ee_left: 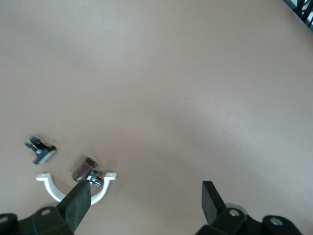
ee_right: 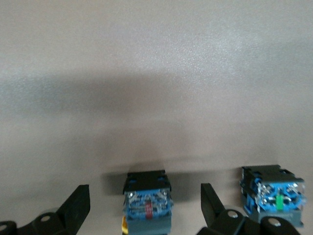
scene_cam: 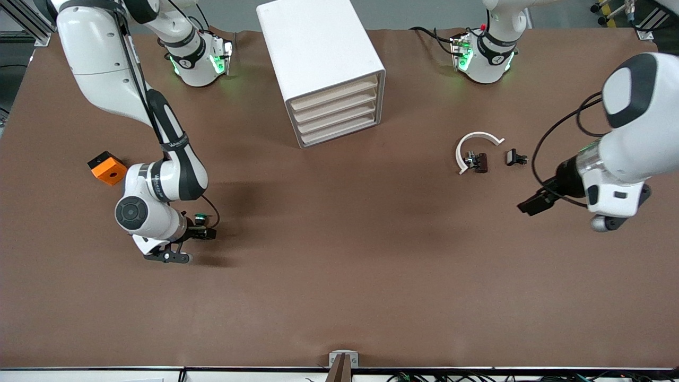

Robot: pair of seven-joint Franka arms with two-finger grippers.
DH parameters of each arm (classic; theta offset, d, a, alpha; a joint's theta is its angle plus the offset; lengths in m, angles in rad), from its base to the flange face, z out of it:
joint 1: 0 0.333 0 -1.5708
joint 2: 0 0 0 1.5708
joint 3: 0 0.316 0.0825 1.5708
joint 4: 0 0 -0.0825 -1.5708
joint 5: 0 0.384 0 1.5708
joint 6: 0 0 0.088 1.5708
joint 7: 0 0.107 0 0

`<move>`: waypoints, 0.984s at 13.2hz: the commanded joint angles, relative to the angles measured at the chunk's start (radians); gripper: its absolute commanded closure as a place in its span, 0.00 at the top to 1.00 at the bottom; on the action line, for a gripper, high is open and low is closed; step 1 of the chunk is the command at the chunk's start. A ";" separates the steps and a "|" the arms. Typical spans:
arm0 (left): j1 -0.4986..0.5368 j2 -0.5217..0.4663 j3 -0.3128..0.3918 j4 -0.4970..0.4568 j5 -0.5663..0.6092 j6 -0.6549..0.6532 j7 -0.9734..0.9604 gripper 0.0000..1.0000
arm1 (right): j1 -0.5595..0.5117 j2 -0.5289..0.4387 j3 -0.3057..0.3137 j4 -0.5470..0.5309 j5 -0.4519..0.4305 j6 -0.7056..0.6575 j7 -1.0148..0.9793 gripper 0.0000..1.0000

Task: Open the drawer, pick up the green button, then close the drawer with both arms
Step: 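Set the button beside the red button with the right gripper while the left gripper withdraws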

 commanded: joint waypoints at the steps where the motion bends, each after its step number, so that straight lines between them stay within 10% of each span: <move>1: 0.048 -0.065 -0.011 -0.024 0.017 -0.036 0.079 1.00 | 0.000 -0.143 0.011 -0.006 -0.019 -0.178 0.016 1.00; 13: 0.076 -0.157 -0.009 0.063 0.099 -0.314 0.372 1.00 | -0.078 -0.616 0.009 0.061 -0.062 -0.687 -0.007 1.00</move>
